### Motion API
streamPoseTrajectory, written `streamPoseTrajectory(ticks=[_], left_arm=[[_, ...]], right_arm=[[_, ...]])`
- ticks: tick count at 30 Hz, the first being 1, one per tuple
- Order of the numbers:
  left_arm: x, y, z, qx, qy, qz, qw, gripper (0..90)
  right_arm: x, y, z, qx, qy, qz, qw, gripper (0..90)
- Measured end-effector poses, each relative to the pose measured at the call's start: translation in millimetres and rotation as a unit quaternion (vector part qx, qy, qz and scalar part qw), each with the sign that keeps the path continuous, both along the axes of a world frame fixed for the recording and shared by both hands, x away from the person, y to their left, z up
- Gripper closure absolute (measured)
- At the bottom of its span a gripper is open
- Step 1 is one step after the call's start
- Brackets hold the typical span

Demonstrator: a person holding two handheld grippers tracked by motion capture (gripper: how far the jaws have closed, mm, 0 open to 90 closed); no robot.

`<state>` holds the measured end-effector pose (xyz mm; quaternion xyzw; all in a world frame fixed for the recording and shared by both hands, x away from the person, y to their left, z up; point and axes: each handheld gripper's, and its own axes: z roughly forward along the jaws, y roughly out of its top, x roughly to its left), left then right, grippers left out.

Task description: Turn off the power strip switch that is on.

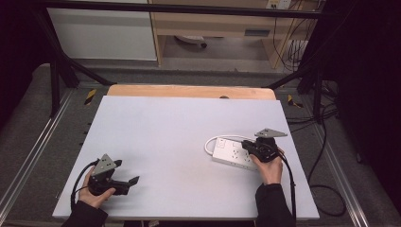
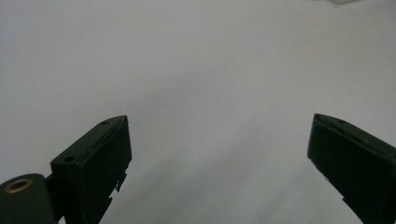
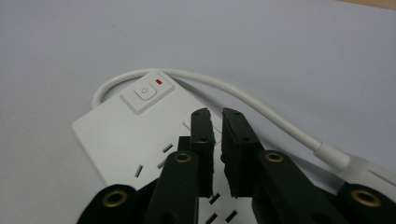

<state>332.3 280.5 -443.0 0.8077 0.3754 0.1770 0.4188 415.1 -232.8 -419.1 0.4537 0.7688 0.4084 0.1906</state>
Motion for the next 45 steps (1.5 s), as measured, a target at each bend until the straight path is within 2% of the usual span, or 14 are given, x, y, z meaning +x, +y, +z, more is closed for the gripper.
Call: streamPoseTrajectory(ticks=[1,3,4,5,8,9,10,13,16,17,20,24,35,45], left_arm=[[0.0,0.0,0.0,0.0,0.0,0.0,1.0,6.3],[0.1,-0.1,-0.3,0.0,0.001,0.0,1.0,6.3],[0.1,-0.2,-0.3,0.001,0.001,0.0,1.0,6.3],[0.1,-0.2,-0.3,0.001,0.001,0.0,1.0,6.3],[0.1,-0.2,-0.3,0.0,0.001,0.0,1.0,6.3],[0.2,-0.3,-0.5,0.001,0.002,0.0,1.0,6.3],[0.1,-0.4,-0.6,0.001,0.002,0.0,1.0,6.3],[0.0,-0.6,-0.5,0.001,0.002,0.0,1.0,6.3],[-0.1,-0.6,-0.4,0.001,0.002,0.0,1.0,6.3],[0.0,-0.6,-0.4,0.001,0.002,-0.001,1.0,6.3],[-0.1,-0.7,-0.4,0.001,0.003,-0.001,1.0,6.2],[-0.2,-0.8,-0.1,0.002,0.002,-0.001,1.0,6.2],[-0.5,-1.4,-0.1,0.003,0.003,-0.002,1.0,6.2],[-0.4,-2.3,0.0,0.004,0.003,-0.005,1.0,6.3]], right_arm=[[-2.5,-1.4,2.5,-0.001,0.006,0.007,1.0,70.4],[-4.2,-1.4,3.6,0.0,0.009,0.007,0.9999,66.0],[-7.1,-1.5,5.8,-0.001,0.009,0.011,0.9999,56.7],[-7.1,-1.5,5.8,-0.001,0.009,0.011,0.9999,56.7],[-11.3,-0.8,9.2,0.002,-0.001,0.019,0.9998,38.8],[-14.8,-0.1,11.7,0.003,-0.005,0.026,0.9996,28.1],[-14.8,-0.1,11.7,0.003,-0.005,0.026,0.9996,28.1],[-19.4,-0.8,14.2,0.01,-0.008,0.029,0.9995,13.0],[-25.4,-3.0,16.7,0.007,-0.017,0.026,0.9995,7.0],[-29.2,-4.8,17.0,0.009,-0.011,0.026,0.9996,3.5],[-32.9,-6.9,15.7,0.009,-0.005,0.028,0.9996,1.2],[-43.0,-13.5,8.7,-0.015,0.007,0.022,0.9996,0.8],[-61.8,-34.0,-7.3,-0.003,0.012,0.034,0.9993,0.8],[-76.3,-50.5,-22.4,-0.011,0.023,0.034,0.9991,0.8]])
